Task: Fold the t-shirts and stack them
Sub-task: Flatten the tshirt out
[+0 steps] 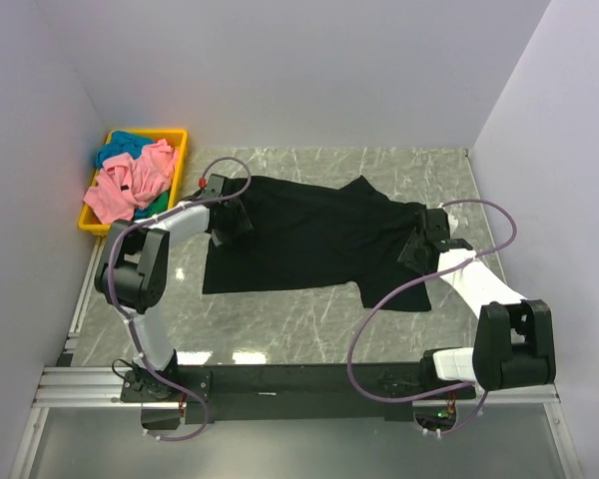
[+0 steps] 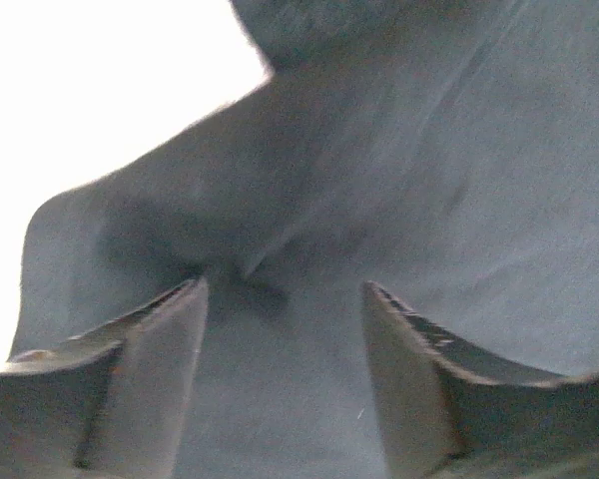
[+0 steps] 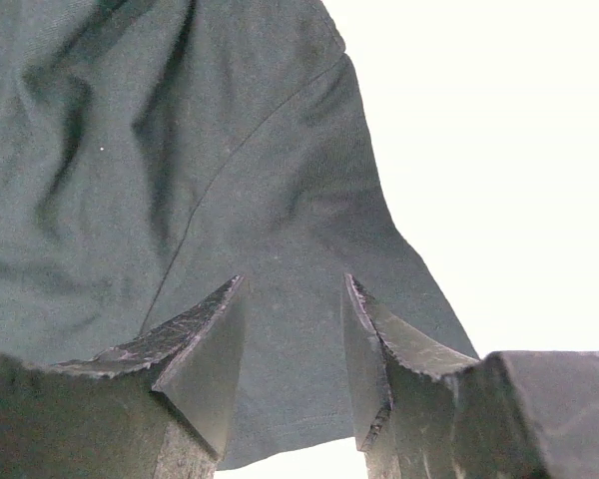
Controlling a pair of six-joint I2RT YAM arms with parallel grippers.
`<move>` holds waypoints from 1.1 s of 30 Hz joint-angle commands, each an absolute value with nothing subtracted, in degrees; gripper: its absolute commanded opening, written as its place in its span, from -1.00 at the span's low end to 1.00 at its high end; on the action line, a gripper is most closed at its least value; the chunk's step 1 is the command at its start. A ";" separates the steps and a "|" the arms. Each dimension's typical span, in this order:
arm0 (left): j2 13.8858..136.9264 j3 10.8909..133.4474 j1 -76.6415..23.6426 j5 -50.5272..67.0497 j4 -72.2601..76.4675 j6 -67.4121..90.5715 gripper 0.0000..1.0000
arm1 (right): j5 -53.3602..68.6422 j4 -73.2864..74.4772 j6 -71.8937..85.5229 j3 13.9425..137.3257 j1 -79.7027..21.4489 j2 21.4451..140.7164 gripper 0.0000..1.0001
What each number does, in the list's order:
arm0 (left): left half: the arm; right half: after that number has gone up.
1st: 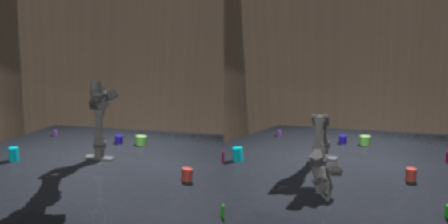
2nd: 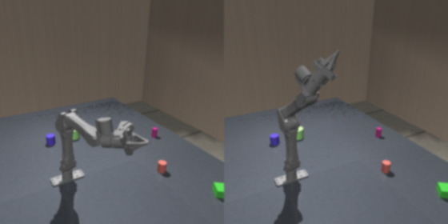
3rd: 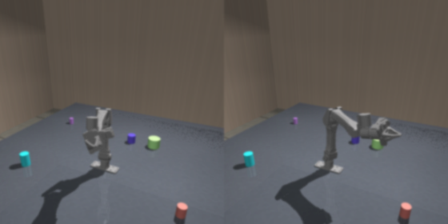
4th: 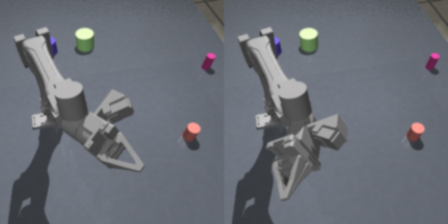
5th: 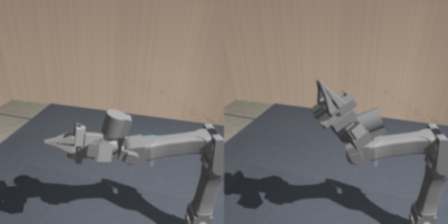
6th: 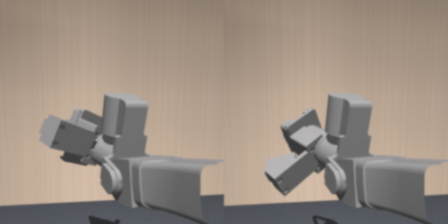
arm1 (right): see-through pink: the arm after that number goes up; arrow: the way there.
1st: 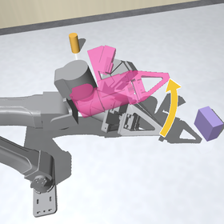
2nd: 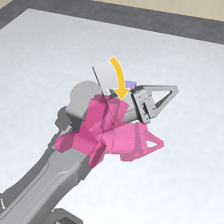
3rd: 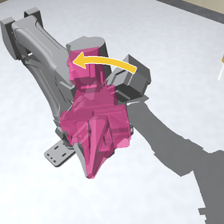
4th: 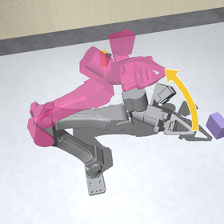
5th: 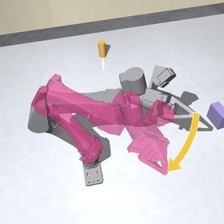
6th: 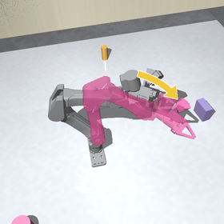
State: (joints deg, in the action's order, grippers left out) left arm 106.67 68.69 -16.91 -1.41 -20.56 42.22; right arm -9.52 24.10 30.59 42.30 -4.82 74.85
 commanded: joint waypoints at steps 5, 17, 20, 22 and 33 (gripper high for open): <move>87.83 59.52 -17.23 -9.82 -31.27 42.80 0.57 | -9.41 25.31 30.67 42.19 -4.83 70.67 0.03; 77.08 42.54 -17.23 -13.71 -32.78 49.83 0.29 | -8.35 27.95 30.32 39.55 -6.85 67.15 0.20; 78.66 43.24 -17.23 -14.59 -32.26 49.04 0.28 | -8.88 28.30 30.06 39.64 -6.94 66.62 0.20; 79.80 43.77 -17.23 -14.76 -31.65 48.35 0.27 | -8.96 28.48 29.80 39.46 -6.94 66.71 0.20; 85.16 42.63 -17.14 -14.41 -28.83 47.73 -0.01 | -11.16 29.71 30.32 39.11 -6.86 67.41 0.19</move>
State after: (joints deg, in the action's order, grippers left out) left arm 82.63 42.48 -17.08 -14.46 -31.51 47.68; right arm -8.99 28.91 30.37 39.77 -6.61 68.16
